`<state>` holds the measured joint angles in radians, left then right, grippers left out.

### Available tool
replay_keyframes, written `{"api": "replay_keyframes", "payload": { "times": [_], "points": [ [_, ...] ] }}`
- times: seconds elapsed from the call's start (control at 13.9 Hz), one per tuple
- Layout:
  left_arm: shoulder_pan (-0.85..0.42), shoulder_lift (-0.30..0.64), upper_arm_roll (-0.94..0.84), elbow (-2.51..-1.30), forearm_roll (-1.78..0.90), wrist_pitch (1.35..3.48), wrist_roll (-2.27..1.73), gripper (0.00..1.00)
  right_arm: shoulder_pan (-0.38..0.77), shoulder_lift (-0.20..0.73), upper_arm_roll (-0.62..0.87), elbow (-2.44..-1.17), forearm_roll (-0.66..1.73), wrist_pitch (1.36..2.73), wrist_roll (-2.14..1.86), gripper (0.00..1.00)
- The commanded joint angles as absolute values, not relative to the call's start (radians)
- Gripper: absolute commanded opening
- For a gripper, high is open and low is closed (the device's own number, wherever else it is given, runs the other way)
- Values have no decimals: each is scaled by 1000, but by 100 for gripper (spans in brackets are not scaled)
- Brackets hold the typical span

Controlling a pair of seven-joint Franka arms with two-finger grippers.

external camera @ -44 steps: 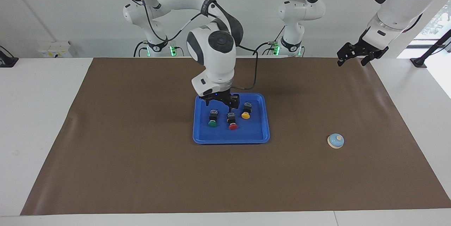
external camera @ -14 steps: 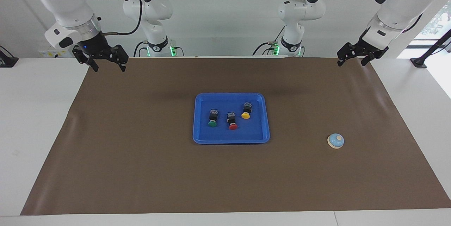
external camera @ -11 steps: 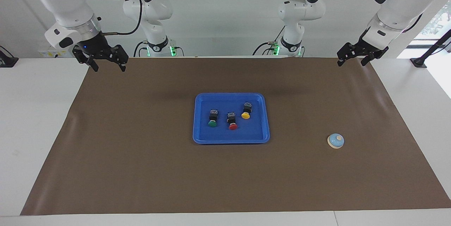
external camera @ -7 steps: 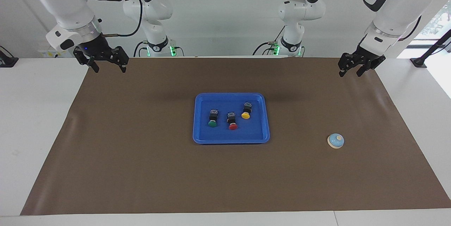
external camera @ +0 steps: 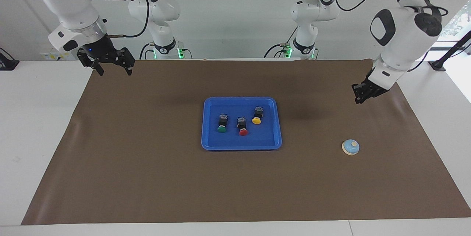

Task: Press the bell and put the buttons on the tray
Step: 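Reach the left gripper to the bell and press its top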

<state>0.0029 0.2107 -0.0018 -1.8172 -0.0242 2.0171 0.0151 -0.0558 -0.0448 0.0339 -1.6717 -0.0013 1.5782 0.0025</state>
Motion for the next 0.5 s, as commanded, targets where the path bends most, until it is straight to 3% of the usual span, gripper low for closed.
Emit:
{"api": "replay_keyframes", "payload": {
  "times": [0.0, 0.43],
  "points": [
    [28, 305, -2, -1764, -35, 2077, 6, 0, -71, -64, 46, -1690, -5, 1592, -20, 100],
    [26, 379, 5, -1715, -64, 2140, -12, 0, -72, -64, 46, -1692, -5, 1592, -20, 100]
  ]
}}
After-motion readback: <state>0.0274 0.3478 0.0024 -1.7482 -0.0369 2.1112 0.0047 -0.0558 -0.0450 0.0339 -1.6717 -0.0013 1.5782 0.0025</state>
